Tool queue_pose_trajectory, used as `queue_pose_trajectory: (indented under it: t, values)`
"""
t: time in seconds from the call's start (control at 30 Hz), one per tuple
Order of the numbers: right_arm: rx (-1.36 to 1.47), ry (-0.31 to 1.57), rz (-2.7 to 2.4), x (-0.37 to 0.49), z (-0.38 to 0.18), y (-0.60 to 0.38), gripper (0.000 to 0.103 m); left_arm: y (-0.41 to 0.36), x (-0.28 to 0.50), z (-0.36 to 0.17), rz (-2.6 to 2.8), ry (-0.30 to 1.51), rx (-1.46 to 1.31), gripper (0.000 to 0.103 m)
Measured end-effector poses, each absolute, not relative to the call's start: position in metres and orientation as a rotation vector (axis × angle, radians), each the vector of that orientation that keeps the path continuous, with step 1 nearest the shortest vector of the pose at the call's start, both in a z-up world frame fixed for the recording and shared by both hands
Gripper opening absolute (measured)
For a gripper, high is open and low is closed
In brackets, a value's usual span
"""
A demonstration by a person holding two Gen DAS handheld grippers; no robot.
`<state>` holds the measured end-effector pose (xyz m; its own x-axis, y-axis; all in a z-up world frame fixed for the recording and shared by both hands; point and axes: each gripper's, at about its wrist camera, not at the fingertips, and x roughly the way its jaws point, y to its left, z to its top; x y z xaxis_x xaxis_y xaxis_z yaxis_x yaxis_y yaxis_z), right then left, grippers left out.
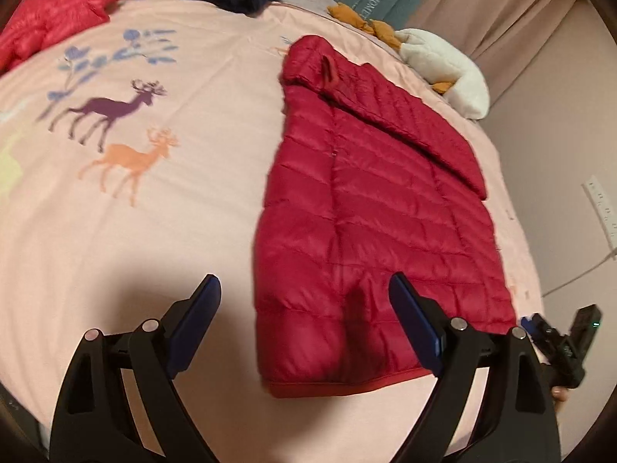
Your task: Fold large clothes
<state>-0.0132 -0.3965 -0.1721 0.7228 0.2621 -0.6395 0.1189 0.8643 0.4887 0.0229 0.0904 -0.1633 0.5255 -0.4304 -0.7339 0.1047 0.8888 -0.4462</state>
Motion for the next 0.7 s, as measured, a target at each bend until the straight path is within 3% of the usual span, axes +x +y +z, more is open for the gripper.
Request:
queue_pose_trajectory:
  t: [0.7]
  values:
    - [0.718, 0.811, 0.254, 0.02, -0.197, -0.384, 0.086, 0.073, 0.048, -0.184, -0.594, 1.024, -0.555, 0.095]
